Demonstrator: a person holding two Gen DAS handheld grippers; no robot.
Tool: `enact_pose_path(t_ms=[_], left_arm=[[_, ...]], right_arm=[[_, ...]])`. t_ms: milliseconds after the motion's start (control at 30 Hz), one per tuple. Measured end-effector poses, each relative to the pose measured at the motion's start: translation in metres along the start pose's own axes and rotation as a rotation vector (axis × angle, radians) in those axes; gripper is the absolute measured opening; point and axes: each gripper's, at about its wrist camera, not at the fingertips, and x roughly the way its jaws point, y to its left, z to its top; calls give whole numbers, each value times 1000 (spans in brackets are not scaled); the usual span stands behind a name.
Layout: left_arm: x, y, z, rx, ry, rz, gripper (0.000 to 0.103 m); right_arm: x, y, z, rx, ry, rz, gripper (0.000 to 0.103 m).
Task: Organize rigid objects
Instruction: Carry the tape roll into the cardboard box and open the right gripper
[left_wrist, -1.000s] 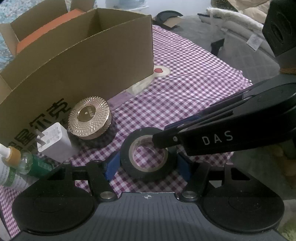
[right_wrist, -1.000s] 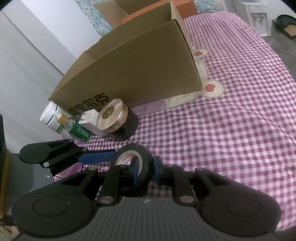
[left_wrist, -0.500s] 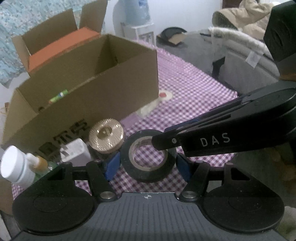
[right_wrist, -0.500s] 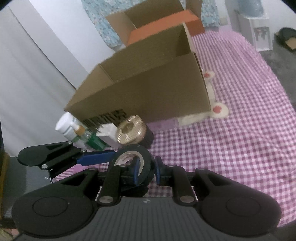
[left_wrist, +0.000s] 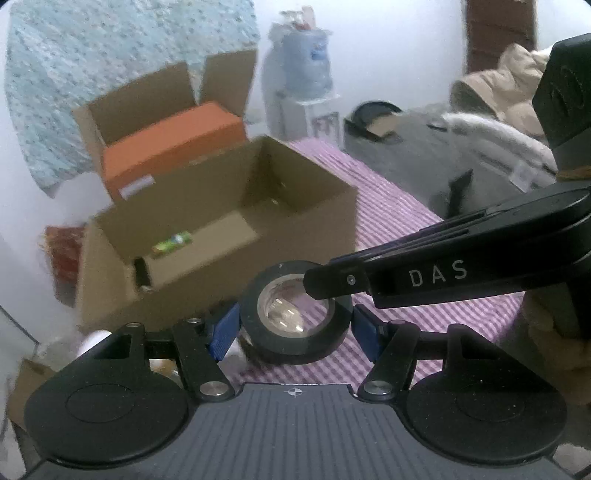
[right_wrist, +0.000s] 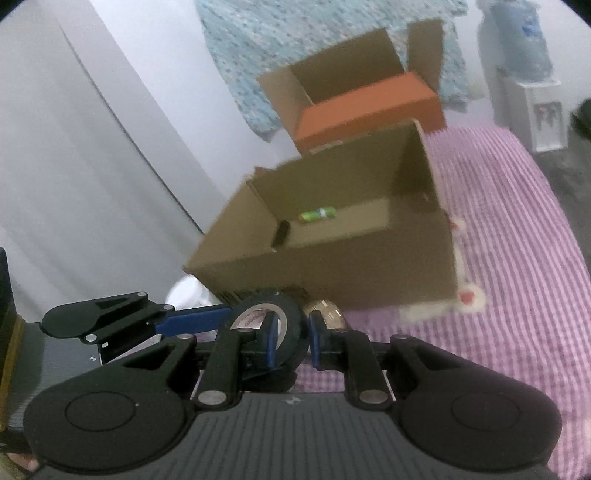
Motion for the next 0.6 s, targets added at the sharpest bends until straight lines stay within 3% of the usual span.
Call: enact_pose_path(t_ms=[167, 333, 600], left_arm=[[-6, 17, 21, 5, -29, 86, 66], [7, 49, 47, -28, 4, 146, 66], [70, 119, 70, -143, 196, 116, 66]], right_arm=[[9, 18, 29, -71, -27, 44, 19], [39, 28, 71, -108, 3, 107, 19], [135, 20, 126, -28, 224, 174, 19]])
